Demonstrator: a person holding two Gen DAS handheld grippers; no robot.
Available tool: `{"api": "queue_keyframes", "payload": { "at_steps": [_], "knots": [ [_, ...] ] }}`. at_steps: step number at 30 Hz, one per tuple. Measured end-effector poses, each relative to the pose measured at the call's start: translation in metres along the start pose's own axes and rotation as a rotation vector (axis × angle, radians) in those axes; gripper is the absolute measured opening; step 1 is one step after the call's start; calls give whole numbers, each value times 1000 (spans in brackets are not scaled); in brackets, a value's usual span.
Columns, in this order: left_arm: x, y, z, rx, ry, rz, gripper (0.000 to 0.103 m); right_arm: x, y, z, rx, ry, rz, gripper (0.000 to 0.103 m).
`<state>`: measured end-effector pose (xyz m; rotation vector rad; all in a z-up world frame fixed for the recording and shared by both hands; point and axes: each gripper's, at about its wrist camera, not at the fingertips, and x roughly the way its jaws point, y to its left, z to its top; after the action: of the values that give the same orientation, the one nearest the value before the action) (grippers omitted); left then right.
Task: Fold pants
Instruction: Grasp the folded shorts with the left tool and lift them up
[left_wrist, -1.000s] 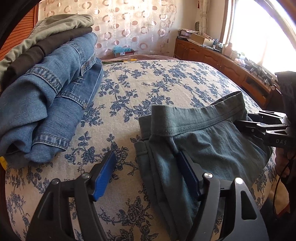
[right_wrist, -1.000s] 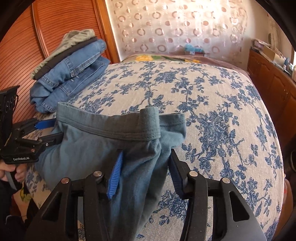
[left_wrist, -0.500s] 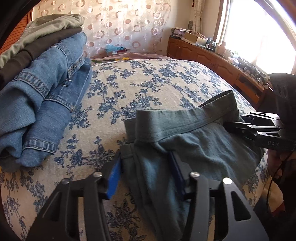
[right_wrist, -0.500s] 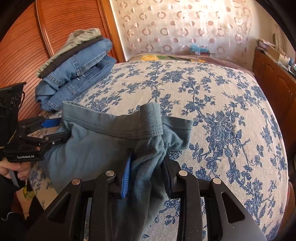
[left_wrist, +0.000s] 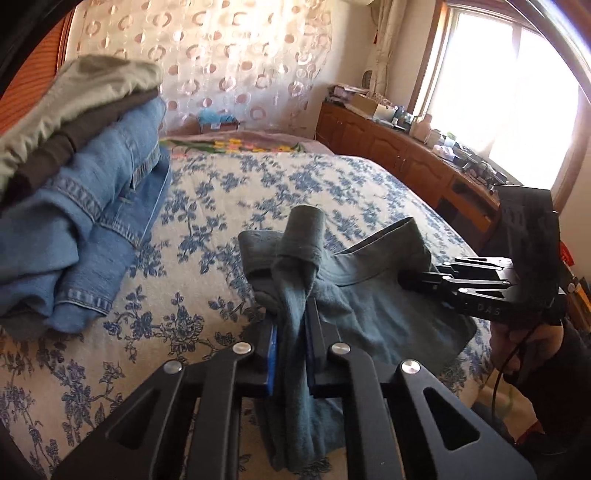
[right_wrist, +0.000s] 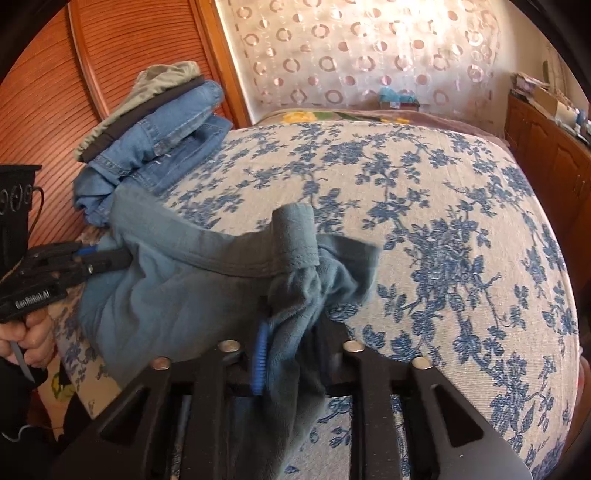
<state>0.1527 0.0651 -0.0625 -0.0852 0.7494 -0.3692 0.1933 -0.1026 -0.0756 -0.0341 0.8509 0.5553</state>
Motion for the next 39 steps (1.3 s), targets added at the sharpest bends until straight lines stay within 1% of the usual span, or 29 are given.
{"api": "queue_keyframes", "payload": {
  "at_steps": [5,8,13,17,20,25,34,39],
  "knots": [
    [-21,-10,7,28,-65,7,8,-19,3,1,6,-73,15,13],
    [-31,-11,11,31,-93,4,8,-32,8,6,-10,-108,7,13],
    [-46,-8,21,30,-146,19,8,-54,23,24,-68,-165,-12,13],
    [-57,-4,28,41,-190,50,8,-65,34,42,-113,-202,-22,13],
    [-63,0,33,51,-217,75,8,-68,41,55,-140,-217,-21,13],
    [-72,10,40,40,-244,105,8,-70,56,74,-179,-240,-18,13],
    [-92,25,43,28,-285,140,8,-71,76,96,-218,-266,3,13],
    [-101,35,50,25,-314,186,8,-70,89,115,-241,-277,17,13]
  ]
}}
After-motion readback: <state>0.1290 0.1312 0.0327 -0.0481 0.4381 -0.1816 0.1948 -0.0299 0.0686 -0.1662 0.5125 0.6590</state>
